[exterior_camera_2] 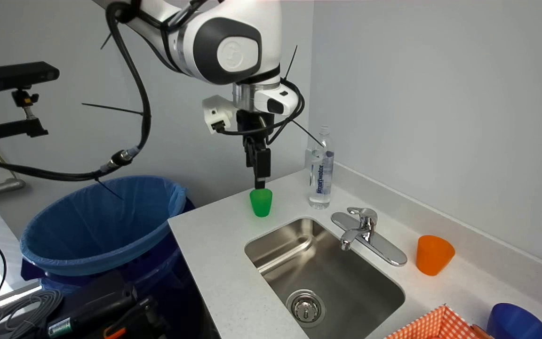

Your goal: Move the faucet spout to the right

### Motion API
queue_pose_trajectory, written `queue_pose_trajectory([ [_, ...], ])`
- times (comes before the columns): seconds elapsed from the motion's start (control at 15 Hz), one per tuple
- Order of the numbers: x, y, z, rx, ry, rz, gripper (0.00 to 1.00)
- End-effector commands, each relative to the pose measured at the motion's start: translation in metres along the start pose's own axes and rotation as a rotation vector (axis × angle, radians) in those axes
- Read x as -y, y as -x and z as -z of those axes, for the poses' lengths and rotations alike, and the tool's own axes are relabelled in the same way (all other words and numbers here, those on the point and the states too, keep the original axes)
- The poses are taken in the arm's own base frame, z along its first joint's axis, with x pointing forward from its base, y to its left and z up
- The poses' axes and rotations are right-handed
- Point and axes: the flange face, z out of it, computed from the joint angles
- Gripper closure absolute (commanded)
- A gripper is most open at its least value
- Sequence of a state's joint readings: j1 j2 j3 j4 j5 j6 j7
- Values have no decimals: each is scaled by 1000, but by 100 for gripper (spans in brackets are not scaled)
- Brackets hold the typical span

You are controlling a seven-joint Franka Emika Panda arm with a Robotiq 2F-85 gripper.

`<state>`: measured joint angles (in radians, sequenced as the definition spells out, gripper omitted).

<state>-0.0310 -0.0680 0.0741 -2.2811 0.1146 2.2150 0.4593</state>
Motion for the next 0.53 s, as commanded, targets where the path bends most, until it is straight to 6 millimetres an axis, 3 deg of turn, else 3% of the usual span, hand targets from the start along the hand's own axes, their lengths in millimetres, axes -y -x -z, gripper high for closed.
queue_pose_trajectory([
  [0.0,-5,-34,-18,-17,55,-41,0],
  [0.47,-26,-74,-49,12,128,-141,0],
])
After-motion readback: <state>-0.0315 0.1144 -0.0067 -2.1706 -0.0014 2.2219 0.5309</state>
